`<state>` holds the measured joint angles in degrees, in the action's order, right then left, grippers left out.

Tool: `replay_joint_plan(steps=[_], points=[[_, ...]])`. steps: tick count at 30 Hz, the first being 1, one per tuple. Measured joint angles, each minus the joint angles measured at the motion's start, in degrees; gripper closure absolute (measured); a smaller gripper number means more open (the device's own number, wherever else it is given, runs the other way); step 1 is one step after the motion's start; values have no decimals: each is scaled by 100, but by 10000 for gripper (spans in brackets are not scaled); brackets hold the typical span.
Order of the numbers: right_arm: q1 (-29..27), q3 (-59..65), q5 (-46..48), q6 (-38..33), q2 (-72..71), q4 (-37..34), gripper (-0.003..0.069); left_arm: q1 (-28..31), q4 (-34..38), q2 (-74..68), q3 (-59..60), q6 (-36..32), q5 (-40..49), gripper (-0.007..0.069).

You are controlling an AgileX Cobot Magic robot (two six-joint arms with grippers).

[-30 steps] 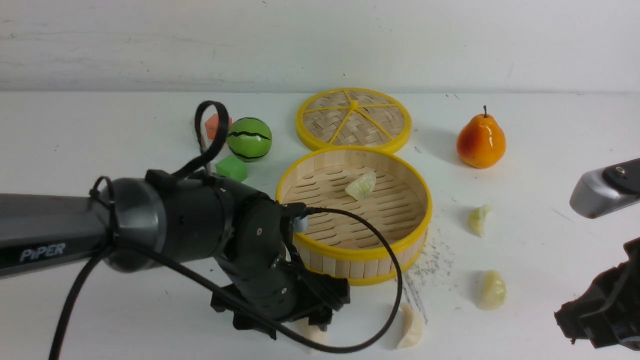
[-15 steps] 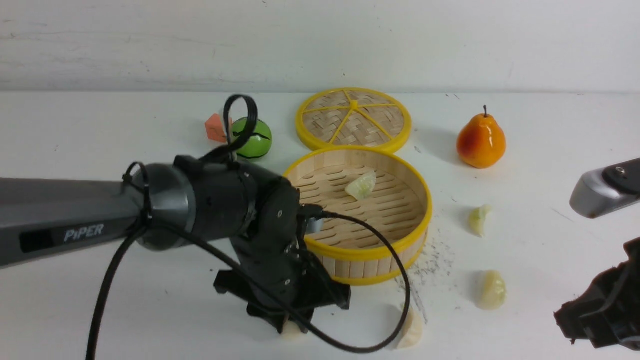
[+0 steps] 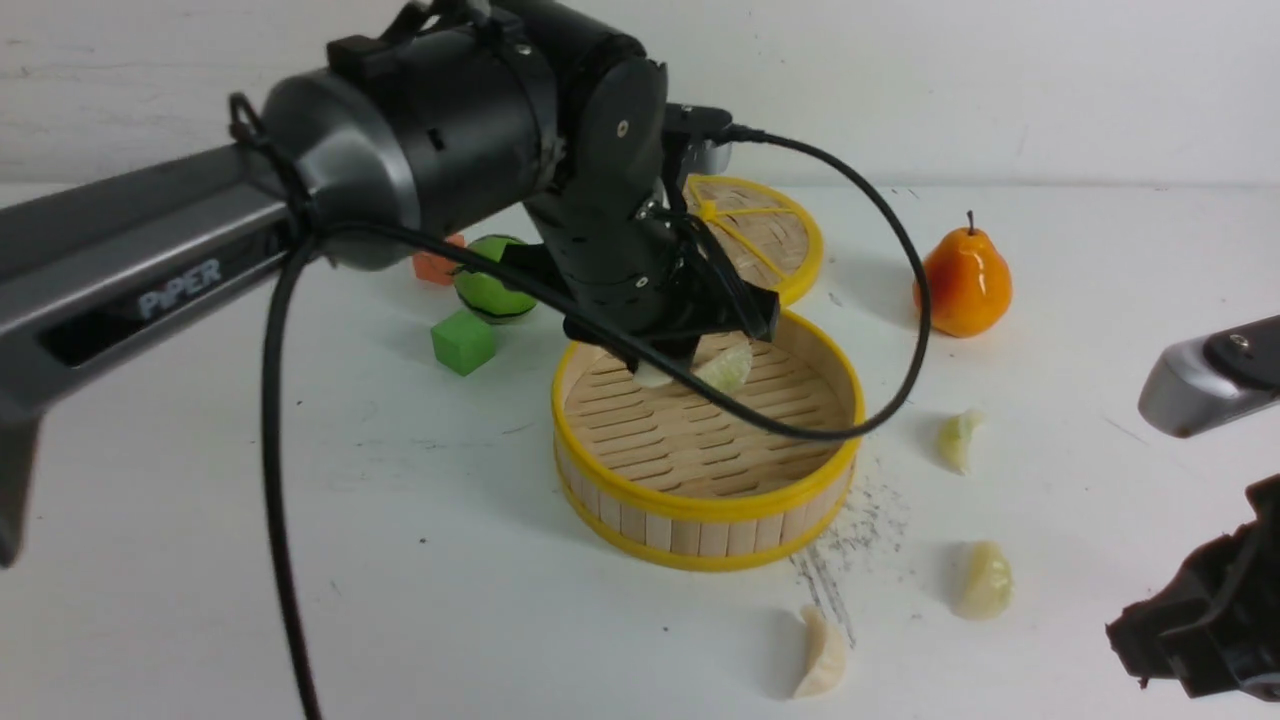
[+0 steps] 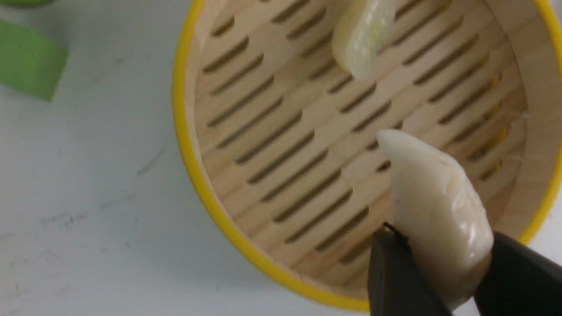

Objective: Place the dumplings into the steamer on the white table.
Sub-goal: 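Place the dumpling into the bamboo steamer basket with the left gripper, then reach for and grasp a dumpling lying on the table beside the steamer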

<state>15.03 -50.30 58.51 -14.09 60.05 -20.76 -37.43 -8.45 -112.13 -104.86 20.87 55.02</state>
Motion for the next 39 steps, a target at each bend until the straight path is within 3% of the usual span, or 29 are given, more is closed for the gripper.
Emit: replay_joint_plan(steps=[8,16,24,34,39], points=[[0,0,-10,-1,0,-46,554,21,-297,-1272,-1257,0,189,397],[0,0,1,-1,0,-46,552,523,469,-2014,-1901,0,344,397],[0,0,-104,-12,0,-89,545,698,590,-2203,-1917,-214,80,396],[0,0,-81,-16,0,-89,540,691,646,-2305,-1977,-243,40,181],[0,0,-66,-16,6,-89,535,687,739,-1824,-2424,-431,998,178]])
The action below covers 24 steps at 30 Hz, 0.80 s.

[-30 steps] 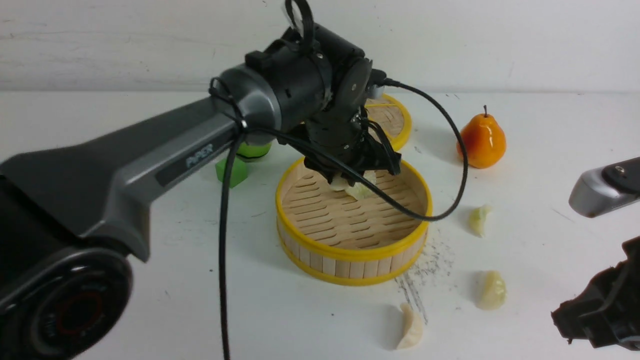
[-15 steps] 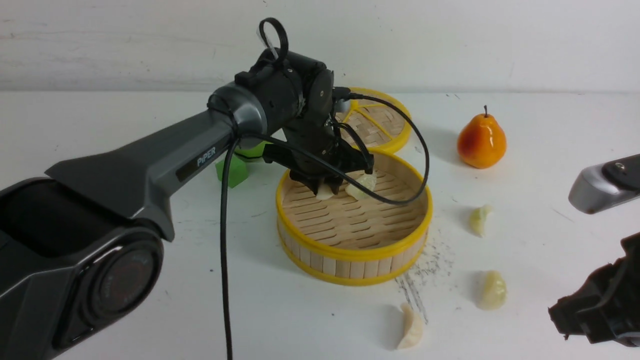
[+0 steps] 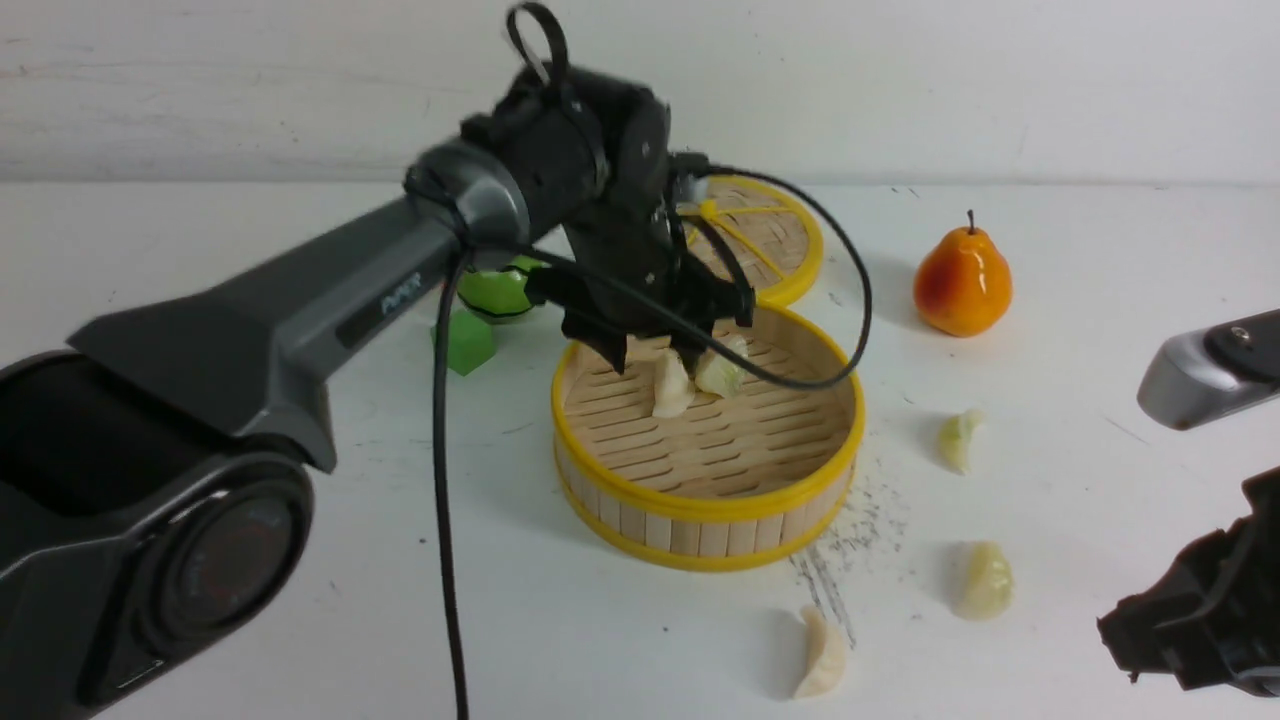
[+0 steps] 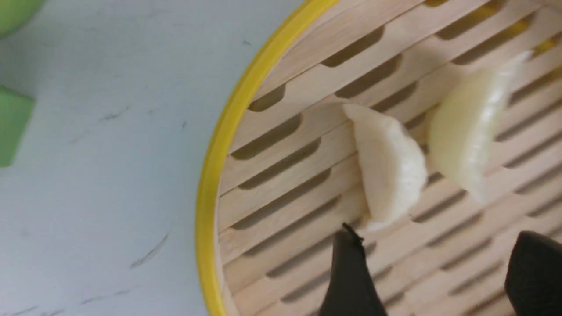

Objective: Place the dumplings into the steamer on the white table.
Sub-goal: 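Reach for and grasp a dumpling lying on the table beside the steamer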

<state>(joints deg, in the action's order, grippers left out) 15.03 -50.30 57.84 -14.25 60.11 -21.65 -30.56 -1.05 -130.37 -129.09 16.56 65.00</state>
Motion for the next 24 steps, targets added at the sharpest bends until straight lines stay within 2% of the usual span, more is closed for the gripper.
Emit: replay_joint_plan(steps=[3,7,13,16,21,24], points=[[6,0,18,0,122,0,534,0,-1,640,-346,-303,459,225],[290,-37,7,0,423,6,550,0,24,1558,-440,-554,620,333],[1480,-486,-252,262,1037,155,636,0,45,2956,609,-731,625,545],[2011,-792,-381,769,1475,674,667,0,20,3679,1677,-786,625,635],[2268,-1038,-512,1622,2146,1560,669,0,-28,4904,3457,-813,618,638],[2269,-1046,-805,2233,2629,2018,638,0,-28,5964,4927,-670,404,638]])
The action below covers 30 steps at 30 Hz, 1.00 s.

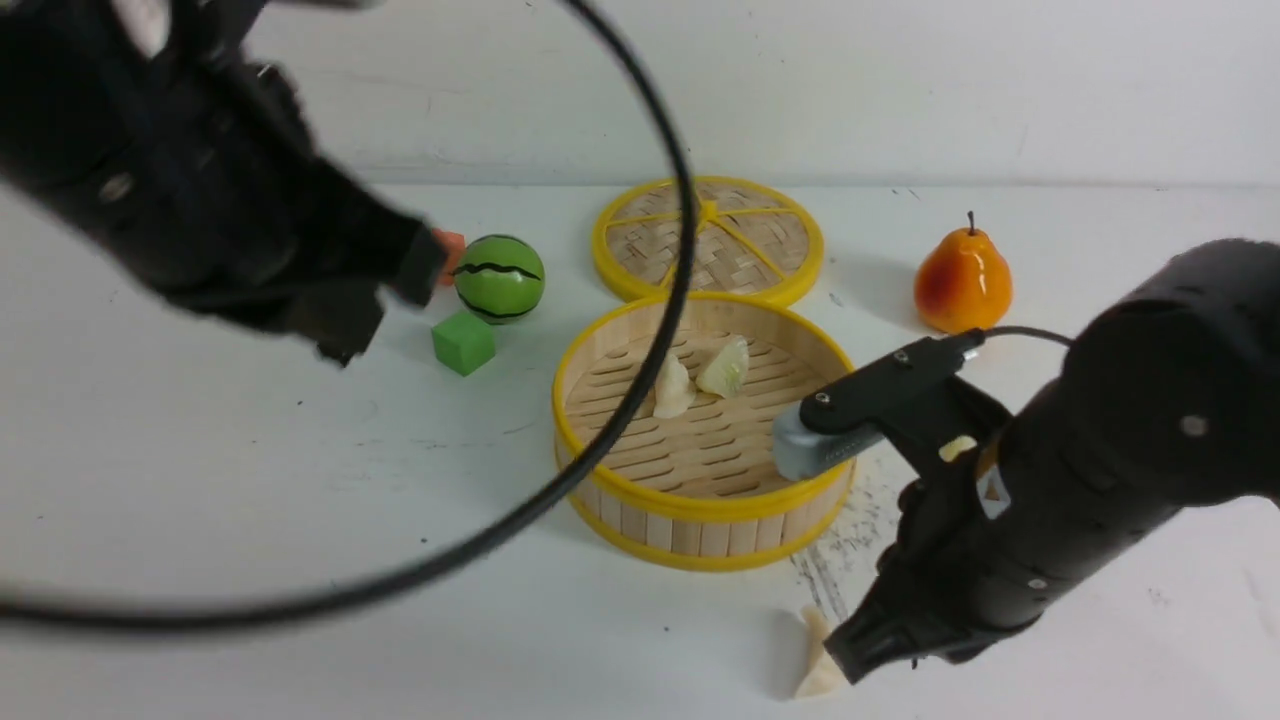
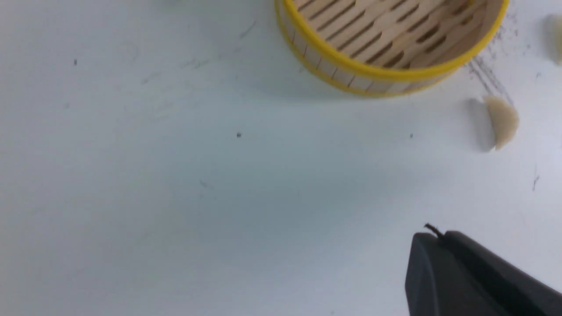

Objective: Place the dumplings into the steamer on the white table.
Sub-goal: 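Reach for and grasp a dumpling lying on the table beside the steamer, then place the dumpling in the bamboo steamer basket with the right gripper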

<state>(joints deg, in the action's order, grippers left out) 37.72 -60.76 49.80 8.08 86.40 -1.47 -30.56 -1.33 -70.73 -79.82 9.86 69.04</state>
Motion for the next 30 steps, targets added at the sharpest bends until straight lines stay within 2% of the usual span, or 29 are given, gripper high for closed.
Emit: replay_joint_plan(steps=[3,8,12,13,14,16,19,21,22,25,27,30], points=[[-11,-5,-249,262,239,47,585,0,47,638,793,102,-213,638],[-11,-18,-1138,990,827,74,313,0,199,1865,2357,191,-515,638],[-11,-49,-1383,1430,1232,275,141,0,199,2501,2940,204,-539,638],[-11,-49,-1394,1454,1232,275,135,0,199,2501,2965,204,-539,638],[-11,-49,-1419,1619,1436,341,97,0,199,2771,3141,204,-539,638],[-11,-49,-1440,1707,1635,347,85,0,199,3012,3254,204,-539,638],[-11,-56,-1417,1775,1859,369,120,0,199,3281,3365,204,-532,638],[-17,-92,-1367,1780,1874,382,207,0,199,3418,3365,204,-487,638],[-18,-92,-1359,1780,1874,382,218,0,199,3428,3365,204,-481,638],[-30,-169,-1050,1762,1853,382,470,0,199,3560,3370,204,-293,638],[-30,-285,-795,1641,1788,382,488,0,199,3588,3370,204,-202,638],[-30,-682,-274,1183,1558,299,470,0,194,3602,3370,204,-41,638]])
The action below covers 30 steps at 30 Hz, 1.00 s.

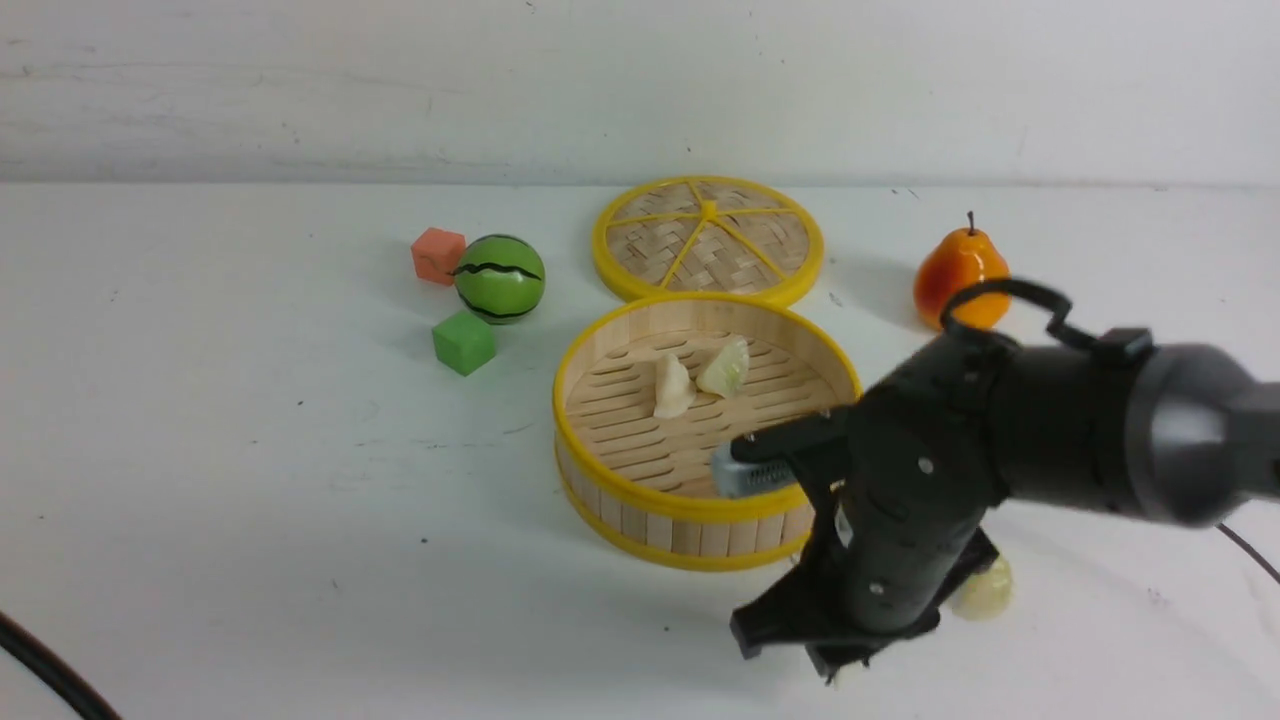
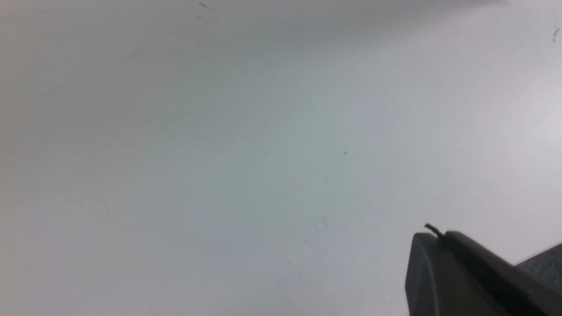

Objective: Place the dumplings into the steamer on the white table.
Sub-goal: 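Place the dumpling in the bamboo steamer basket with the right gripper, then reach for and grasp a dumpling lying on the table beside the steamer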

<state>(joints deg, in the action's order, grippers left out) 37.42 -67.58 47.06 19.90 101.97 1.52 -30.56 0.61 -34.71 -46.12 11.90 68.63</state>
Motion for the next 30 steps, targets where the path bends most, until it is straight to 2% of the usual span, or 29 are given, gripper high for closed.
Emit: replay_joint_plan(steps=[3,7,14,17,24,28,30], points=[[0,-603,496,-475,-215,-102,470,0,0,0,0,0,70,638],[0,-1440,806,-761,-186,-72,470,0,5,0,0,0,64,638],[0,-3035,841,-788,595,165,470,0,36,0,0,0,64,638],[0,-3839,853,-788,1356,196,470,0,180,0,0,0,64,638],[-6,-4639,896,-777,2580,196,470,0,412,0,0,0,70,638],[-6,-4776,920,-513,3013,261,384,0,427,0,0,0,103,636],[-6,-4847,943,-330,3013,377,307,0,427,0,0,0,103,635]])
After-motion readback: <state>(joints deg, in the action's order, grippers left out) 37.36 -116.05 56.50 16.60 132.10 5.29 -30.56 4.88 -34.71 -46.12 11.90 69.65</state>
